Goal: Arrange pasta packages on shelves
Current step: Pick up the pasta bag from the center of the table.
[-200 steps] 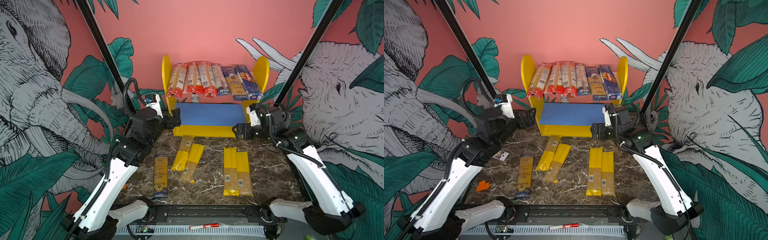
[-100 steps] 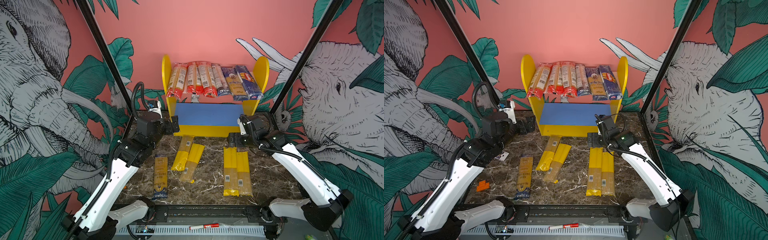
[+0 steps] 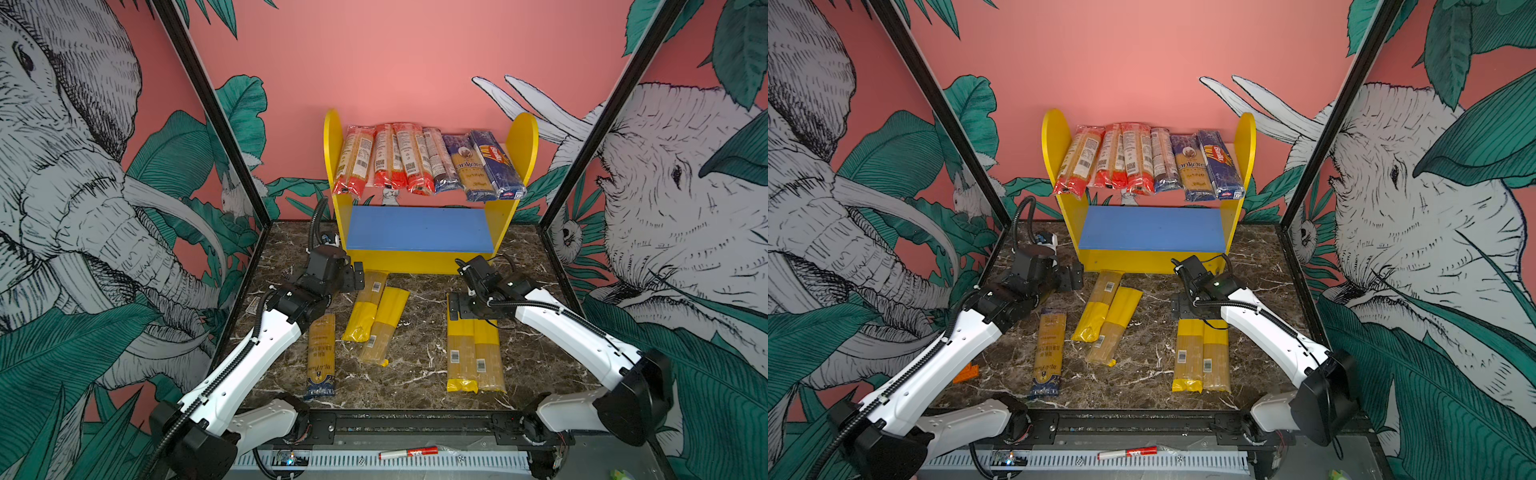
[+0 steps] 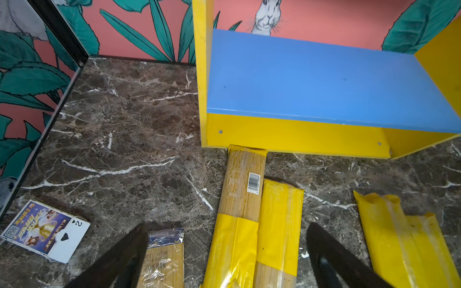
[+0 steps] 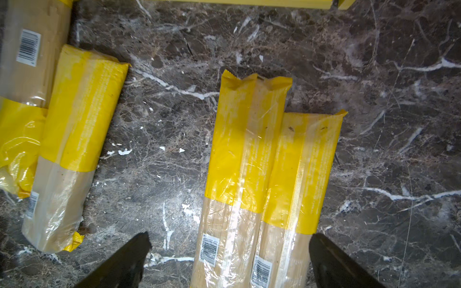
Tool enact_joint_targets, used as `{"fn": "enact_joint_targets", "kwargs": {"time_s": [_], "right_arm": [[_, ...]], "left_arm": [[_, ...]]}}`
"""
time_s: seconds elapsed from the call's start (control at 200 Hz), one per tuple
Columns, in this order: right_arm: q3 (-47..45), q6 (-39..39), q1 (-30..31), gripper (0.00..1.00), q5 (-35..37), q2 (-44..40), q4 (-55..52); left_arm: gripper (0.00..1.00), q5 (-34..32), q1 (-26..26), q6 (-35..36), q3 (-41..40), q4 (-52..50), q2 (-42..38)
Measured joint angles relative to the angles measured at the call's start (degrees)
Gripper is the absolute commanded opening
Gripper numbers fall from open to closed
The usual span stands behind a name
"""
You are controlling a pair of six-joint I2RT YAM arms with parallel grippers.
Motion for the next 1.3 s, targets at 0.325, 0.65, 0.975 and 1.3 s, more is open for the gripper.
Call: {"fn": "enact_joint_targets", "kwargs": {"time_s": [0.325, 0.65, 0.975, 1.3], "right_arm": [[1.7, 1.3, 0.0, 0.99, -0.8, 5.9, 1.8], [1.8, 1.6, 0.0, 0.99, -0.9, 8.4, 2.9], [-1.4, 3.7, 0.0, 0.99, -2.6, 9.0, 2.8], [-10.1, 8.0, 3.2, 0.99, -5.1, 7.4, 2.6]], "left_arm": [[0.99, 2.3, 0.0, 2.7, 0.1, 3.1, 3.9], [0.99, 5.0, 0.0, 5.3, 3.3, 4.0, 9.0], [0.99, 6.8, 0.0, 6.8, 4.7, 3.8, 9.7], [0.99, 9.1, 0.0, 7.4, 5.1, 3.3, 10.6]]}}
